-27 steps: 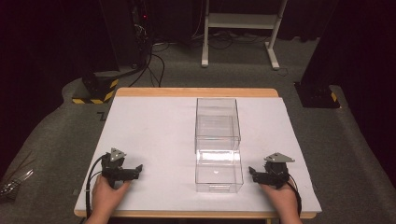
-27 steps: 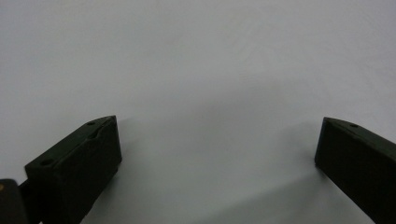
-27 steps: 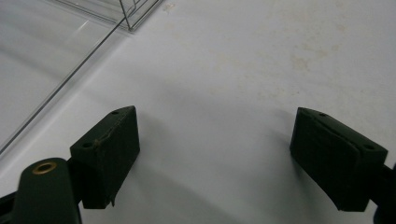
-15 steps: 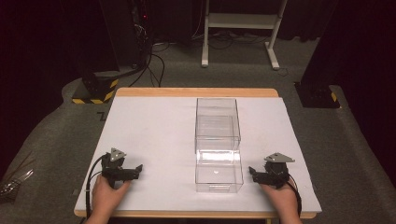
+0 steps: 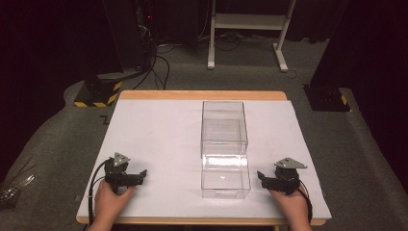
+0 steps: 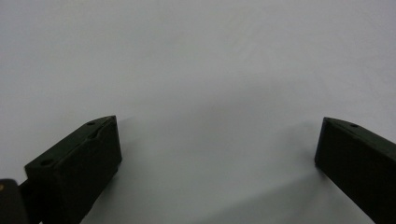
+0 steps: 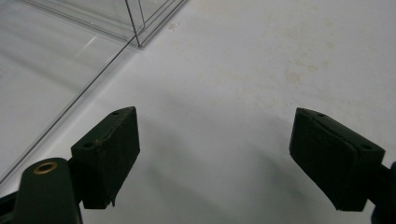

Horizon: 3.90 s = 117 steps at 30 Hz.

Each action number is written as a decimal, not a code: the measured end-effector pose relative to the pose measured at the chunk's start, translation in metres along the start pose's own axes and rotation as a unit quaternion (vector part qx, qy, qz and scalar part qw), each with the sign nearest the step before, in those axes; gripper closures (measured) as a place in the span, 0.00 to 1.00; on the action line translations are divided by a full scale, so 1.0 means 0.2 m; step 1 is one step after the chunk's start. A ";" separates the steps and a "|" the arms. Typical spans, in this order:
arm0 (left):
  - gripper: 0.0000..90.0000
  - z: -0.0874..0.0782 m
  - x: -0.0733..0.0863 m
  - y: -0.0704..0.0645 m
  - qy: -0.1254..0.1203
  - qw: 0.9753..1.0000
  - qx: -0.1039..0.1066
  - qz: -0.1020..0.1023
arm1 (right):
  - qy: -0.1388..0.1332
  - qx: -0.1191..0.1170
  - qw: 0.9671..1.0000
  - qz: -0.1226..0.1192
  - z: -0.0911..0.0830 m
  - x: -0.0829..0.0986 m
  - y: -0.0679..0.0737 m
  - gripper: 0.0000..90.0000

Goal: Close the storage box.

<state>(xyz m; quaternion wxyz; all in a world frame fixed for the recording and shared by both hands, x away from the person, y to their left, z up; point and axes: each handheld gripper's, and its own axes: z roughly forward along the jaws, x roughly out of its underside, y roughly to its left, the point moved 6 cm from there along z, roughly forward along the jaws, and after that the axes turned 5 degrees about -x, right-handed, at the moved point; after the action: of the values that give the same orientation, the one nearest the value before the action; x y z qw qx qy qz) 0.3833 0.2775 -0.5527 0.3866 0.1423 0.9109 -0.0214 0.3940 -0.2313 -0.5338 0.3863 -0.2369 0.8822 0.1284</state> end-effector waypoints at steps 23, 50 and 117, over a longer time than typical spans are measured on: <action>0.01 0.00 0.00 0.00 0.000 1.000 0.000 0.000 | -0.041 -0.011 0.999 0.001 -0.12 -0.07 0.03 0.16; 0.01 0.00 0.00 0.00 0.000 1.000 0.000 0.000 | -0.106 -0.030 0.994 -0.015 -0.29 -0.17 0.13 0.16; 0.01 0.00 0.00 0.00 0.000 1.000 0.000 -0.001 | -0.122 -0.116 0.984 -0.051 -0.28 -0.13 0.48 0.16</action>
<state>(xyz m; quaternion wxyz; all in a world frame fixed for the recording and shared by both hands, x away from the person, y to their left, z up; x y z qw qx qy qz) 0.3834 0.2774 -0.5527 0.3866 0.1419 0.9110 -0.0218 0.3248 -0.1635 -0.4725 0.4666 -0.3070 0.7946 0.2380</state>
